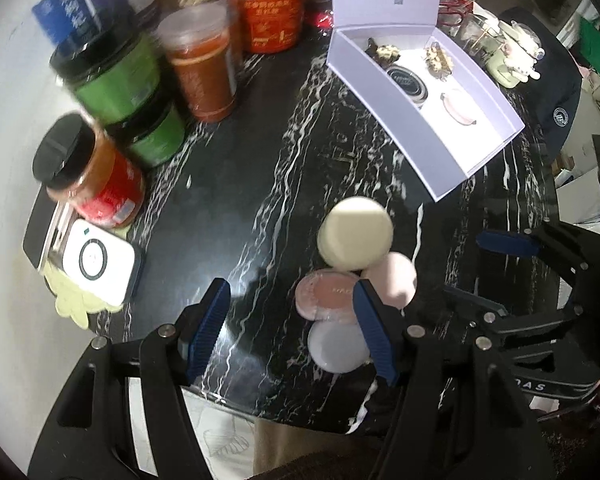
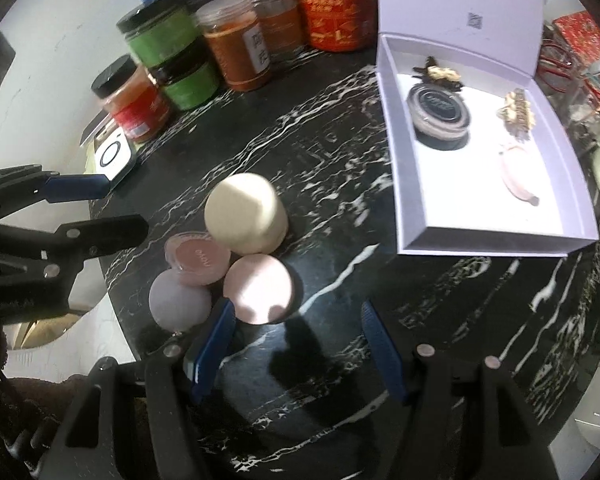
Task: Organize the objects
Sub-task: 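Move both tools back toward the cosmetic items on the table, then grasp the pink compact with the left tool while the right tool grasps the pink puff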
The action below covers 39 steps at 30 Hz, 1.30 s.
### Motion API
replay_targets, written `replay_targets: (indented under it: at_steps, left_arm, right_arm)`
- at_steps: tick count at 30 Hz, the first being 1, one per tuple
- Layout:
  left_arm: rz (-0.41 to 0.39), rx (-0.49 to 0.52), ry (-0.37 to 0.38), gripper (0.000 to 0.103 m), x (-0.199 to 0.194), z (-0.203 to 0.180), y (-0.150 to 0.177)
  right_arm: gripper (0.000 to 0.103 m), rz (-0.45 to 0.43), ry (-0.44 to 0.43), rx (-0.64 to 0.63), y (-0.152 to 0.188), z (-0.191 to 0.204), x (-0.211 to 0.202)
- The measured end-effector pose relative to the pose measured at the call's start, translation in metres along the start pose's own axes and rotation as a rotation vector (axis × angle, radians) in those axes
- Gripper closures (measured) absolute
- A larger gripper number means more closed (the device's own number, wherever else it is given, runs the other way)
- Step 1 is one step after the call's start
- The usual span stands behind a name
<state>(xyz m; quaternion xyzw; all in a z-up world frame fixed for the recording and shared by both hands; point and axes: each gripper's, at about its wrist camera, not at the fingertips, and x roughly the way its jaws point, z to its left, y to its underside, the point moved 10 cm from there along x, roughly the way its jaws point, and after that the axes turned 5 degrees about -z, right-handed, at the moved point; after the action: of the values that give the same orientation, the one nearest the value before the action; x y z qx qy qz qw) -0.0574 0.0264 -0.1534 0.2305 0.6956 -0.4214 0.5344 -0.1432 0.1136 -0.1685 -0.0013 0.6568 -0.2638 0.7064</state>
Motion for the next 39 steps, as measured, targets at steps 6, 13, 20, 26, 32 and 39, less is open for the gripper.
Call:
replay_targets:
  at_steps: [6,13,20,26,32,39]
  left_arm:
    - [0.032,-0.034,0.019,0.041,0.006,0.005,0.019]
    - [0.056,-0.058,0.063,0.041,0.013,0.001,0.033]
    - [0.079,-0.053,0.101,0.041,0.021,-0.005,0.04]
    - [0.089,-0.033,0.16,0.041,0.028,-0.016,0.04]
    - [0.104,-0.016,0.164,0.041,0.039,-0.016,0.035]
    - [0.141,-0.024,0.209,0.041,0.056,-0.019,0.035]
  right_arm:
    - [0.036,0.029,-0.017,-0.023,0.008,0.009,0.011]
    - [0.036,0.053,-0.03,-0.035,0.015,0.014,0.022]
    - [0.036,0.069,-0.033,-0.045,0.017,0.018,0.034]
    - [0.036,0.055,-0.001,-0.06,0.012,0.017,0.04]
    - [0.038,0.066,-0.023,-0.046,0.012,0.018,0.049]
    - [0.051,0.045,-0.027,-0.052,0.009,0.015,0.051]
